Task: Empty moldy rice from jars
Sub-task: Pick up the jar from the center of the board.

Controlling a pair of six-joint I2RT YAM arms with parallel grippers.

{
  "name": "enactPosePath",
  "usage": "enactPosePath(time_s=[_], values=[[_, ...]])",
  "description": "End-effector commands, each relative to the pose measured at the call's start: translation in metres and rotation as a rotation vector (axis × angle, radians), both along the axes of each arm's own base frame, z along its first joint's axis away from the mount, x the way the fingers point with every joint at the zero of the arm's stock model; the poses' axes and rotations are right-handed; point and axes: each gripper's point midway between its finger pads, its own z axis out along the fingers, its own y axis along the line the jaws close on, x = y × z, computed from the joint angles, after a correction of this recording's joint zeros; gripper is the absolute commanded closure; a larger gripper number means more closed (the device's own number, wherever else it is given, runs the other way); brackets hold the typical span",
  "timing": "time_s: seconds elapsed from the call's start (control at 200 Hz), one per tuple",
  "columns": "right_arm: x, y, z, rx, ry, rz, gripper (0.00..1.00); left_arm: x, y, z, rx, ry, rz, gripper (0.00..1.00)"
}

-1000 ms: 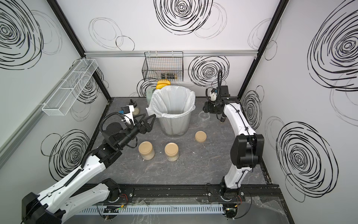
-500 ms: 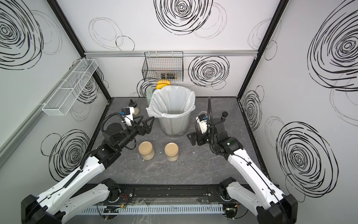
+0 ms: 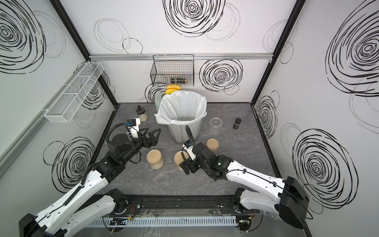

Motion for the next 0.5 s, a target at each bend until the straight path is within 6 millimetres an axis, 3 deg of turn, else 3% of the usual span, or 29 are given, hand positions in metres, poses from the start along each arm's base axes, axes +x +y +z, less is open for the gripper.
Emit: enactPosePath(time_s=[0.0,0.495], values=[[0.011,0.018,0.013,0.008,-0.057,0.006,0.02,-0.001,0.007,-0.001,-0.004,-0.007,0.027,0.04],[0.021,0.037,-0.012,-0.115,-0.022,0.025,0.02,-0.003,0.009,-0.007,0.003,-0.002,0.034,0.04]])
